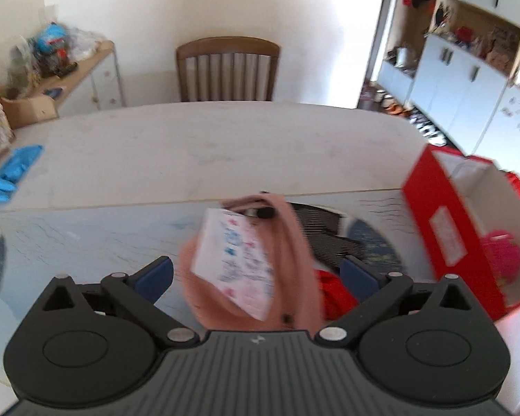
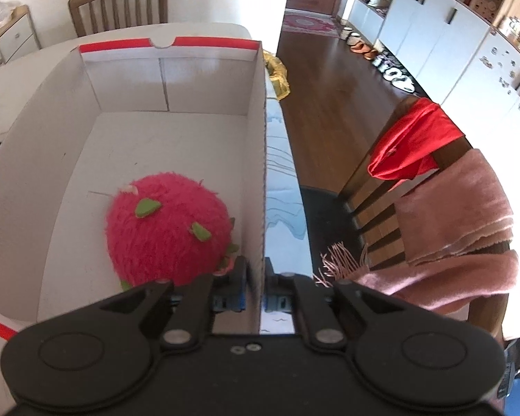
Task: Organize objects
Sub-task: 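Grasp the white face-mask packet from the pile with the left gripper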
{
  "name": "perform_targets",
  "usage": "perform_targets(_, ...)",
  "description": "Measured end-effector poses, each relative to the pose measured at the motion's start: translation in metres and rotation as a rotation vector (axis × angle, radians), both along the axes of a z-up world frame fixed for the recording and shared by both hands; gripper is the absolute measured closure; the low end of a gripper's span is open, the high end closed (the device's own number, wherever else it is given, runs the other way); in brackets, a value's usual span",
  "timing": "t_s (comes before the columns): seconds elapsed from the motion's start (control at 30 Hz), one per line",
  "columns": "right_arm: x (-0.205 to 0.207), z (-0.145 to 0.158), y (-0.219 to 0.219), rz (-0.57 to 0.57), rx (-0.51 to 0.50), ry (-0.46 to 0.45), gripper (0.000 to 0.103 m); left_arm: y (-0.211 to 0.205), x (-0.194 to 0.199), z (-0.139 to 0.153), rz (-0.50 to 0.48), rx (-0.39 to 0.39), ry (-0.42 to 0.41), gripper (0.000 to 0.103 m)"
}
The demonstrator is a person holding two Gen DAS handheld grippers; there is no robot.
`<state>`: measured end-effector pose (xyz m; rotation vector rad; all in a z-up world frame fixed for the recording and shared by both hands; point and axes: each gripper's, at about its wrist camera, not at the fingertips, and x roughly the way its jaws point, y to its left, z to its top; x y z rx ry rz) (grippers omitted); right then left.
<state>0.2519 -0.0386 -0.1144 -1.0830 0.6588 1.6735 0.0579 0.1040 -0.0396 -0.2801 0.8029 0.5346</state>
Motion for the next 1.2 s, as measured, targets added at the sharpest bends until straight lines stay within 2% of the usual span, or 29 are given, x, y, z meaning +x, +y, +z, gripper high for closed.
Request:
perform_targets(0.2,0.003,0.000,0.001,0.043,-0.006,0.014,0.098,0.015,0.020,-0.025,0.002,0.060,0.105,0.000)
perform_targets(0.3,0.005,0.001,0.000,0.055,-0.010,0.022,0.098,0.023,0.028,-0.036,0.042,0.043,0.142,0.003)
perform_targets(0.37,0.006,0.003,-0.001,0.068,-0.008,0.023,0.098,0.030,0.029,-0.041,0.059,0.003,0.136,0.011)
perform_targets(0.43,0.008,0.003,-0.001,0.076,-0.006,0.030,0.098,0.033,0.030,-0.044,0.066,-0.024,0.142,0.031)
perform_targets(0.57,0.010,0.005,-0.001,0.086,-0.003,0.038,0.098,0.036,0.031,-0.048,0.088,-0.060,0.141,0.054)
perform_targets(0.6,0.010,0.005,-0.001,0.087,-0.004,0.042,0.098,0.036,0.030,-0.047,0.089,-0.066,0.139,0.065)
perform_targets(0.63,0.011,0.005,-0.001,0.087,-0.007,0.050,0.098,0.036,0.030,-0.047,0.091,-0.067,0.139,0.073)
perform_targets(0.67,0.011,0.005,-0.001,0.086,-0.009,0.056,0.098,0.035,0.029,-0.046,0.094,-0.064,0.138,0.075)
perform_targets(0.7,0.011,0.006,-0.001,0.084,-0.007,0.059,0.098,0.034,0.030,-0.044,0.094,-0.059,0.136,0.083)
perform_targets(0.73,0.012,0.006,-0.001,0.084,-0.007,0.063,0.098,0.033,0.029,-0.042,0.093,-0.057,0.134,0.087)
perform_targets(0.97,0.015,0.008,-0.002,0.085,-0.009,0.088,0.099,0.021,0.023,-0.017,0.091,-0.056,0.119,0.090)
perform_targets(1.2,0.017,0.008,-0.003,0.093,-0.011,0.102,0.099,0.001,0.023,0.019,0.040,-0.052,0.076,0.092)
